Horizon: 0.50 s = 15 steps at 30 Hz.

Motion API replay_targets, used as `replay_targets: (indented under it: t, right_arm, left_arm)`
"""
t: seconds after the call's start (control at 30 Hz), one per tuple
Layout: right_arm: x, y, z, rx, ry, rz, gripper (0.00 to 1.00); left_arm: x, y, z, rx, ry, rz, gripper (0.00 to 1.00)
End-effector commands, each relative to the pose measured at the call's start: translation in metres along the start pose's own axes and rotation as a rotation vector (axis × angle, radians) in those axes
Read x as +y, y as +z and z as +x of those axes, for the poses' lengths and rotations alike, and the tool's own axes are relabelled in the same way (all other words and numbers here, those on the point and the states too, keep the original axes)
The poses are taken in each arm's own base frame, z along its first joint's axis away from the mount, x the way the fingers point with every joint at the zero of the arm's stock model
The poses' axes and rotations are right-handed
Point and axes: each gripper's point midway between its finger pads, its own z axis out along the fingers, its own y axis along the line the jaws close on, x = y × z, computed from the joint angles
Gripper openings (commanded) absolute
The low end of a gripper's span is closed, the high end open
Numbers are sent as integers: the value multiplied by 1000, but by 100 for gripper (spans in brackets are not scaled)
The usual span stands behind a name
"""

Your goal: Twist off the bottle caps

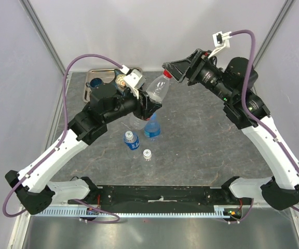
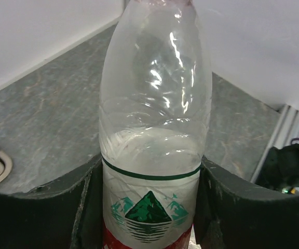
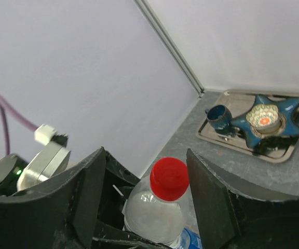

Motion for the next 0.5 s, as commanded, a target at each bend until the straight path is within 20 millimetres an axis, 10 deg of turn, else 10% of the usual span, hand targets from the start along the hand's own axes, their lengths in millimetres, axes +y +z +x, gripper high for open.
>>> replay_targets:
  t: [0.0,0.47]
  right_arm:
    - [-15,10,5,8,30,89,70]
    - [-25,24,31,58,38,132,61]
  left_arm:
    - [23,-9,-14,-67,98,-164,33]
    - [22,-12,-11,-81,110,-178,31]
